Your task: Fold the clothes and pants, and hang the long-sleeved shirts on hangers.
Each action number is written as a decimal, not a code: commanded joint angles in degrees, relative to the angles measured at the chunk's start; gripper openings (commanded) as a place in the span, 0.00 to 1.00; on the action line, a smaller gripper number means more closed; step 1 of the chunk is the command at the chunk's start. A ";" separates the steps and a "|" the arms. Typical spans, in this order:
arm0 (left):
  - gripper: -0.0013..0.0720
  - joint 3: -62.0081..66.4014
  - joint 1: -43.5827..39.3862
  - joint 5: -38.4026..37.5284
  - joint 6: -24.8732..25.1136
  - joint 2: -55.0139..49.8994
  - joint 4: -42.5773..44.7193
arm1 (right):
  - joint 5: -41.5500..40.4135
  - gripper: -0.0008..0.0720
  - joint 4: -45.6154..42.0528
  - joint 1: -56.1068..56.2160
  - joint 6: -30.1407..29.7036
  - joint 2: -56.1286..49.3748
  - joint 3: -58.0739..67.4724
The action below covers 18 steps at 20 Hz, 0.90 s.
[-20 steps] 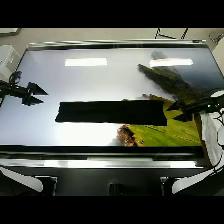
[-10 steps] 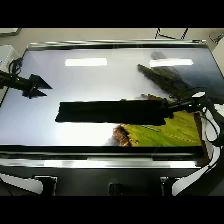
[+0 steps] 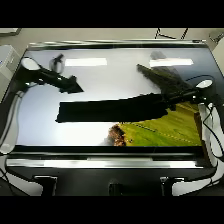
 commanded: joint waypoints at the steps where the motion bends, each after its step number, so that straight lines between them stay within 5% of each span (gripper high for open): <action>1: 0.06 -0.55 -12.22 8.33 -2.12 -5.81 0.07 | 4.07 0.06 0.28 0.15 5.33 8.85 0.02; 6: 0.04 -0.48 -22.99 20.63 -12.37 -13.33 -4.76 | 6.43 0.06 0.31 0.15 9.20 19.12 0.04; 12: 0.04 -0.35 -34.62 31.41 -12.26 -20.76 -30.88 | 7.50 0.06 0.31 0.15 10.25 25.92 1.44; 16: 0.04 0.79 -39.45 42.16 -12.46 -21.49 -35.91 | 7.28 0.06 -0.15 0.15 10.19 25.81 1.90; 18: 0.04 0.79 -37.75 41.57 -12.31 -21.33 -34.12 | 7.32 0.06 0.00 0.17 9.75 24.94 1.88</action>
